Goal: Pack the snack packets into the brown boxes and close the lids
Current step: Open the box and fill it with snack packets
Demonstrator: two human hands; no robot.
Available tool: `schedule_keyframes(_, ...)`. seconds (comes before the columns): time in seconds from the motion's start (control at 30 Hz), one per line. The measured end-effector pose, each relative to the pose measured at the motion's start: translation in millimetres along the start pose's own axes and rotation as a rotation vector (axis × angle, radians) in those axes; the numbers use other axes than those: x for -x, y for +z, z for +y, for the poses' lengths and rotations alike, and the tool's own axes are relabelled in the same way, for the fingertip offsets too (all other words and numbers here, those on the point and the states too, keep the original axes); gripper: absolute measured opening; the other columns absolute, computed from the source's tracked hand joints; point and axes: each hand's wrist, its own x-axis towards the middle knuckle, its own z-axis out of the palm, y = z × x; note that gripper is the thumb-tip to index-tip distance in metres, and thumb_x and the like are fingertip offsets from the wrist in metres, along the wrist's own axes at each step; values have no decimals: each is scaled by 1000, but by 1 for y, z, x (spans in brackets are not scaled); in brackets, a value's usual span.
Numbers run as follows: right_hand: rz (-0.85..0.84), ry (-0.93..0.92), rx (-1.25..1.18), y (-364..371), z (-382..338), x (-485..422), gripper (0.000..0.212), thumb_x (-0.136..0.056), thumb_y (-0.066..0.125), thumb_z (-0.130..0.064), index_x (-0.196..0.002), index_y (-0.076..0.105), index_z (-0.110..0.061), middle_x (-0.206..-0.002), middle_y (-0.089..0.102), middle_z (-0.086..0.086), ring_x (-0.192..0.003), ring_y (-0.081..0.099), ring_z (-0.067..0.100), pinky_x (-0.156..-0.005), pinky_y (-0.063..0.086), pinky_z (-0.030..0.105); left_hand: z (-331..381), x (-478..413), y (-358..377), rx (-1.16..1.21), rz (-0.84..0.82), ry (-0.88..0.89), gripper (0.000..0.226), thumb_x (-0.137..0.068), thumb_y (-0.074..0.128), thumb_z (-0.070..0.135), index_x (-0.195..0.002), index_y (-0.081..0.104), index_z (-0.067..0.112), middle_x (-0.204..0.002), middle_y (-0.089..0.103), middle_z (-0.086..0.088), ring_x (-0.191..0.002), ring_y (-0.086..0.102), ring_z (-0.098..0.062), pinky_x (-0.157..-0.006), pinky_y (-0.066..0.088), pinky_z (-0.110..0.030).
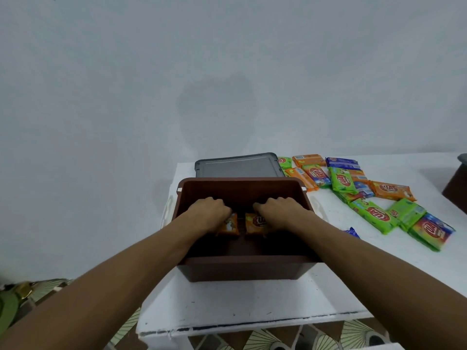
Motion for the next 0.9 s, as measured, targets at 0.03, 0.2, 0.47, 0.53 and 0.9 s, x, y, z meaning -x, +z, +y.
schedule_keyframes(0.03,-72,-4,-15,-4,0,3,64,-86,68,-38,-141,40,-20,-129,55,9,-113,57,28,-92,49,42,-1,1,-1,-4,-18,4,44,-91,63,26,-132,51,16,-129,53,-11,-114,55,-30,-90,49,-41)
schedule_keyframes(0.2,-152,-106,-31,-29,16,32,54,-92,60,-36,-141,44,-20,-131,55,6,-115,54,26,-93,45,36,-7,10,-22,23,-71,9,41,-91,61,24,-131,52,24,-123,56,-5,-105,59,-25,-77,46,-33)
schedule_keyframes(0.47,730,-37,-490,38,116,106,28,-94,53,-35,-118,61,-21,-120,61,-2,-112,54,17,-93,44,32,43,-12,-71,185,312,124,30,-92,58,38,-120,53,30,-117,60,5,-104,56,-18,-83,52,-42)
schedule_keyframes(0.53,673,191,-527,69,156,123,31,-95,55,-34,-122,60,-21,-126,60,2,-118,53,23,-96,44,36,68,-25,-86,218,381,143,28,-93,57,39,-119,55,29,-117,60,5,-105,55,-18,-83,50,-40)
schedule_keyframes(0.9,451,488,-300,176,226,157,59,-86,46,-67,-134,46,-32,-140,43,-4,-129,35,17,-107,30,45,209,-116,-138,276,256,232,37,-95,52,47,-124,53,24,-118,58,1,-103,54,-19,-86,50,-41)
